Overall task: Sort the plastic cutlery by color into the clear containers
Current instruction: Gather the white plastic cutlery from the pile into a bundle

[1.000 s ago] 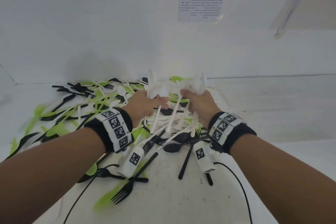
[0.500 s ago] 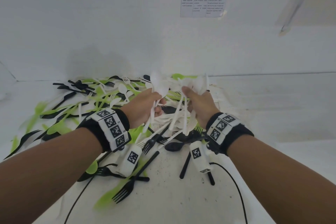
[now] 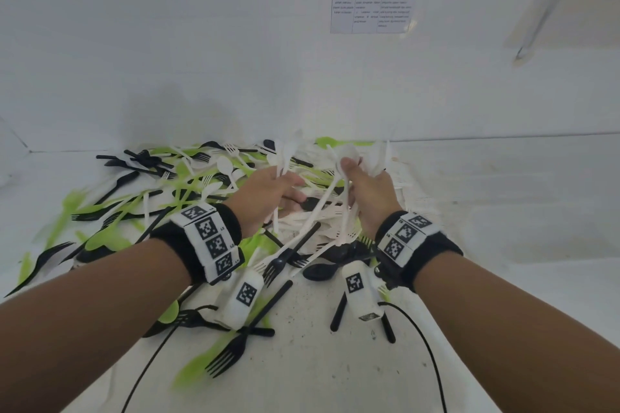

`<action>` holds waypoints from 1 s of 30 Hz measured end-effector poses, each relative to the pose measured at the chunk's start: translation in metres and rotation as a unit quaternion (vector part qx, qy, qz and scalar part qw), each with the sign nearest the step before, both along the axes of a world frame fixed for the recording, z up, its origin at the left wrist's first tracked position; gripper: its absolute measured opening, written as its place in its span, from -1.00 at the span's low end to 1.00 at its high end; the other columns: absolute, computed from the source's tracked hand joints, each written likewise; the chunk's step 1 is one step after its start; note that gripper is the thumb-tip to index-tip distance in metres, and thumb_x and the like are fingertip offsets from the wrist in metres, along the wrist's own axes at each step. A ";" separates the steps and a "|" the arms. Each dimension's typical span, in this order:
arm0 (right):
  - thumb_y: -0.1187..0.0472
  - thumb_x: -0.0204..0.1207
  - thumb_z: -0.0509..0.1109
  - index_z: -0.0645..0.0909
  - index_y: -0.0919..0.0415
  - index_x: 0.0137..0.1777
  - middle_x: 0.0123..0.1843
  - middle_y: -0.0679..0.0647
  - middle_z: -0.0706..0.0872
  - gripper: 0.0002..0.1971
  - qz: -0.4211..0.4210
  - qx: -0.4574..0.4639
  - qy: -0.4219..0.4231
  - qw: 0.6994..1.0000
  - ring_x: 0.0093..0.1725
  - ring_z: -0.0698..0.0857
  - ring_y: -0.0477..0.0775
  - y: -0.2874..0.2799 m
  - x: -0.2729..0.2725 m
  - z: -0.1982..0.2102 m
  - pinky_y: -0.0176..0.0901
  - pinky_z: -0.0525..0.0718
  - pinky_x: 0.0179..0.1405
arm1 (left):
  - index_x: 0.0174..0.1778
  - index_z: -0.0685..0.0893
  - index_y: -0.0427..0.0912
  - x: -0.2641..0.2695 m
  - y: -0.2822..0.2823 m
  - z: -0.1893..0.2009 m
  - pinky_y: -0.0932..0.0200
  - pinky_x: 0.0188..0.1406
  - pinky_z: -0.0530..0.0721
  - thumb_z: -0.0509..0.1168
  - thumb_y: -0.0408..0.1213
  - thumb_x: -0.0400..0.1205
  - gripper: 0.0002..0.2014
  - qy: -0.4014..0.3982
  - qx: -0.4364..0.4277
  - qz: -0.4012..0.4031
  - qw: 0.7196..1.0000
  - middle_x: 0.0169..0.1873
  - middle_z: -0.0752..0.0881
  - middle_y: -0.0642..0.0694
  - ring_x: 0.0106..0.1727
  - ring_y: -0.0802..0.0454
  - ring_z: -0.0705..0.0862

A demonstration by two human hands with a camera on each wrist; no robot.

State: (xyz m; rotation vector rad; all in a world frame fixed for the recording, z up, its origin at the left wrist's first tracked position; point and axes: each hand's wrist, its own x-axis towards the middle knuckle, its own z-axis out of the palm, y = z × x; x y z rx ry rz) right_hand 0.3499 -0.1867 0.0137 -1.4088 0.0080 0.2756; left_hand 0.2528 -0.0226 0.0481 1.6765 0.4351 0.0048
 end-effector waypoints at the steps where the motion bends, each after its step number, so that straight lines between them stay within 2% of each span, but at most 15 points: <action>1: -0.02 0.56 0.57 0.75 0.24 0.15 -0.25 -0.02 0.71 -0.66 0.019 0.008 -0.007 1.000 -0.29 0.61 0.03 -0.001 -0.001 0.001 0.00 0.60 -0.16 | 0.22 0.66 -0.31 0.001 0.001 -0.001 0.13 -0.29 0.60 0.23 -0.17 0.82 -0.74 -0.007 0.029 0.011 0.999 -0.28 0.68 -0.10 -0.40 0.04 0.60; 3: 0.01 0.58 0.56 0.77 0.20 0.01 -0.21 0.09 0.73 -0.76 0.074 0.022 -0.033 0.996 -0.25 0.65 0.12 0.004 -0.006 0.003 0.08 0.63 -0.09 | 0.26 0.55 -0.26 0.000 0.000 0.000 0.19 -0.44 0.45 0.22 -0.15 0.82 -0.75 0.003 0.076 -0.018 0.997 -0.35 0.48 -0.04 -0.44 0.11 0.38; 5: 0.03 0.58 0.54 0.78 0.25 0.02 -0.12 0.24 0.83 -0.74 0.121 0.021 -0.041 0.992 -0.12 0.80 0.31 0.011 -0.011 0.005 0.25 0.75 0.06 | 0.30 0.45 -0.12 -0.001 -0.010 0.002 0.19 -0.44 0.42 0.22 -0.15 0.81 -0.79 0.028 0.094 -0.071 0.993 -0.33 0.46 -0.02 -0.41 0.11 0.36; 7: 0.06 0.59 0.51 0.77 0.31 0.10 0.01 0.38 0.83 -0.70 0.139 0.034 -0.035 0.989 0.04 0.82 0.46 0.018 -0.017 0.008 0.44 0.76 0.16 | 0.31 0.36 -0.04 -0.002 -0.020 0.004 0.14 -0.41 0.43 0.16 -0.19 0.78 -0.79 0.037 0.096 -0.094 0.990 -0.32 0.45 -0.01 -0.38 0.09 0.39; 9: 0.09 0.63 0.46 0.76 0.32 0.16 0.07 0.38 0.82 -0.72 0.138 0.045 -0.033 0.989 0.11 0.80 0.47 0.021 -0.016 0.008 0.51 0.73 0.21 | 0.19 0.35 0.01 -0.002 -0.024 0.003 0.10 -0.40 0.41 0.09 -0.18 0.75 -0.88 0.028 0.082 -0.089 0.992 -0.31 0.44 -0.03 -0.38 0.07 0.37; 11: 0.13 0.66 0.43 0.76 0.29 0.17 0.03 0.28 0.83 -0.76 0.130 0.040 -0.034 0.990 0.09 0.81 0.37 0.018 -0.014 0.005 0.48 0.71 0.27 | 0.05 0.35 0.01 -0.004 -0.025 0.004 0.11 -0.40 0.39 0.04 -0.18 0.75 -0.98 0.020 0.063 -0.085 0.994 -0.30 0.43 -0.06 -0.38 0.06 0.33; 13: 0.16 0.68 0.43 0.76 0.30 0.19 0.00 0.23 0.83 -0.77 0.128 0.036 -0.034 0.991 0.05 0.81 0.27 0.013 -0.012 0.003 0.39 0.73 0.28 | -0.05 0.34 0.00 -0.007 -0.024 0.003 0.14 -0.40 0.39 0.03 -0.22 0.77 -0.92 0.011 0.051 -0.092 0.994 -0.32 0.43 -0.04 -0.39 0.07 0.30; 15: 0.16 0.67 0.45 0.74 0.36 0.21 -0.03 0.25 0.84 -0.73 0.127 0.040 -0.028 0.991 -0.01 0.82 0.26 0.009 -0.013 0.000 0.27 0.77 0.19 | -0.07 0.36 -0.01 -0.010 -0.023 0.000 0.14 -0.37 0.37 0.06 -0.22 0.81 -0.86 -0.003 0.028 -0.100 0.995 -0.34 0.46 -0.05 -0.39 0.06 0.26; 17: 0.16 0.67 0.46 0.73 0.42 0.16 -0.13 0.27 0.80 -0.72 0.130 0.050 -0.014 0.990 -0.15 0.78 0.29 0.009 -0.016 -0.001 0.21 0.76 0.04 | -0.03 0.42 -0.05 -0.011 -0.023 -0.002 0.08 -0.33 0.36 0.09 -0.21 0.83 -0.87 -0.017 0.002 -0.101 0.995 -0.29 0.53 -0.13 -0.41 0.05 0.27; 19: 0.16 0.66 0.47 0.72 0.47 0.11 -0.17 0.37 0.74 -0.70 0.141 0.065 -0.001 0.988 -0.23 0.74 0.32 0.009 -0.019 -0.003 0.34 0.74 0.03 | 0.04 0.48 -0.10 -0.010 -0.025 -0.004 0.05 -0.29 0.40 0.09 -0.23 0.84 -0.89 -0.024 -0.019 -0.092 0.995 -0.26 0.55 -0.18 -0.45 0.05 0.29; 21: 0.13 0.60 0.52 0.71 0.52 0.13 -0.12 0.43 0.75 -0.62 0.140 0.067 0.001 0.988 -0.19 0.75 0.36 0.007 -0.019 -0.006 0.47 0.75 0.11 | 0.06 0.51 -0.11 -0.008 -0.026 -0.007 0.03 -0.24 0.43 0.08 -0.24 0.84 -0.87 -0.026 -0.032 -0.087 0.995 -0.30 0.57 -0.15 -0.45 0.04 0.32; 24: 0.15 0.60 0.53 0.75 0.45 0.12 -0.04 0.32 0.84 -0.68 0.122 0.039 -0.014 0.992 -0.11 0.81 0.34 -0.001 -0.014 -0.010 0.29 0.77 0.10 | 0.17 0.58 -0.17 -0.007 -0.028 -0.011 0.02 -0.12 0.48 0.10 -0.22 0.85 -0.83 -0.024 -0.009 -0.092 0.995 -0.24 0.74 -0.10 -0.24 -0.05 0.52; 27: 0.18 0.64 0.50 0.80 0.35 0.05 0.00 0.27 0.87 -0.79 0.119 0.015 -0.034 0.992 0.02 0.84 0.31 -0.009 -0.009 -0.014 0.22 0.77 0.15 | 0.24 0.57 -0.26 -0.003 -0.029 -0.016 0.05 0.00 0.62 0.13 -0.25 0.85 -0.81 -0.019 -0.004 -0.083 0.996 -0.01 0.86 -0.09 -0.16 0.04 0.65; 29: 0.15 0.62 0.51 0.79 0.32 0.07 -0.09 0.17 0.87 -0.79 0.110 -0.006 -0.045 0.993 -0.08 0.84 0.16 -0.012 -0.006 -0.014 0.10 0.74 0.03 | 0.20 0.57 -0.28 0.000 -0.031 -0.019 0.10 -0.04 0.68 0.15 -0.26 0.85 -0.83 -0.022 0.006 -0.068 0.997 0.10 0.83 -0.13 -0.22 0.09 0.68; 30: 0.14 0.62 0.51 0.79 0.29 0.06 -0.15 0.09 0.86 -0.80 0.106 -0.026 -0.055 0.992 -0.16 0.82 0.06 -0.013 -0.006 -0.013 0.02 0.70 -0.05 | 0.24 0.57 -0.34 0.002 -0.031 -0.020 0.12 -0.05 0.69 0.15 -0.26 0.85 -0.79 -0.024 0.020 -0.060 0.998 0.08 0.81 -0.12 -0.25 0.10 0.68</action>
